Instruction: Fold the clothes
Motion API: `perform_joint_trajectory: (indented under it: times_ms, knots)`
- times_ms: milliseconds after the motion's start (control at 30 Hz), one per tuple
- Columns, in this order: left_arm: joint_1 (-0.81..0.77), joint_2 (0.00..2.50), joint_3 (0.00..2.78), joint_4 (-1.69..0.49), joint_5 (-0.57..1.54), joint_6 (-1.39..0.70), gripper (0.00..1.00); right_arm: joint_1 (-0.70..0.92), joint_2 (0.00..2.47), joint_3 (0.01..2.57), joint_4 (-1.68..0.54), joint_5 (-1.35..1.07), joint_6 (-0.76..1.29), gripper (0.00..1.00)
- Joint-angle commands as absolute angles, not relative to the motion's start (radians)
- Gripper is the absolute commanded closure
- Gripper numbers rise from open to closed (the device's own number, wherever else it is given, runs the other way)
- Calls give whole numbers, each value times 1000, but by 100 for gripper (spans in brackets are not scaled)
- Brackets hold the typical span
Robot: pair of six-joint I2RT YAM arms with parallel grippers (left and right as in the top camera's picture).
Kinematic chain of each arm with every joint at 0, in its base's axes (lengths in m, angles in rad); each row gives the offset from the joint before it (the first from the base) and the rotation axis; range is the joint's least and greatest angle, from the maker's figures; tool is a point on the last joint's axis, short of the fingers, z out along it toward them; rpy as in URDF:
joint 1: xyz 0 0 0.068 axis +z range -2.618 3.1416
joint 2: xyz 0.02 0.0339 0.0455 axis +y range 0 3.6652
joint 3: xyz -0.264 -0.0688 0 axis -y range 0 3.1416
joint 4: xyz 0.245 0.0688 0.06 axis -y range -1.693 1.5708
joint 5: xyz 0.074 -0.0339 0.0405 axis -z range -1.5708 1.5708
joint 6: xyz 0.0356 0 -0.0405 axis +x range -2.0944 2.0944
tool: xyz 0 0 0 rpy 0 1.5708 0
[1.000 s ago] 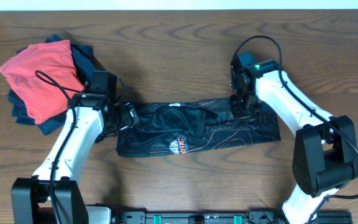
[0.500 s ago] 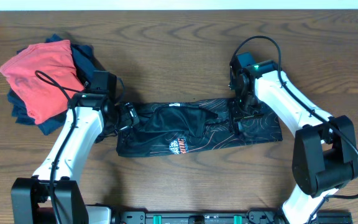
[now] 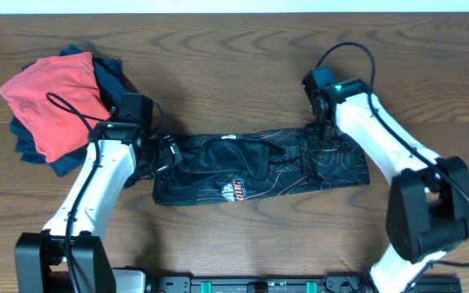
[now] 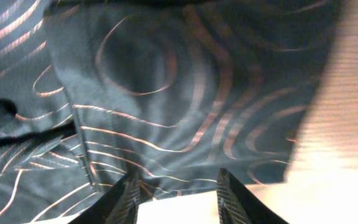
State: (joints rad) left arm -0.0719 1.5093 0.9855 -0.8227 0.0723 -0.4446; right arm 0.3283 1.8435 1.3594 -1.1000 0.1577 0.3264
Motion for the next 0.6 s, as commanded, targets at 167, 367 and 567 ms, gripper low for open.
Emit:
perform_joint_trajectory:
  times_ms: [167, 367, 567]
  knots:
    - [-64, 1539, 951, -794, 72, -441, 2, 278, 1650, 1372, -1114, 239, 414, 1]
    - [-64, 1653, 951, -744, 181, -352, 2, 245, 1634, 1370, -1176, 238, 411, 1]
    - [-64, 1782, 951, -696, 194, -342, 2, 239, 1634, 1370, -1179, 238, 411, 1]
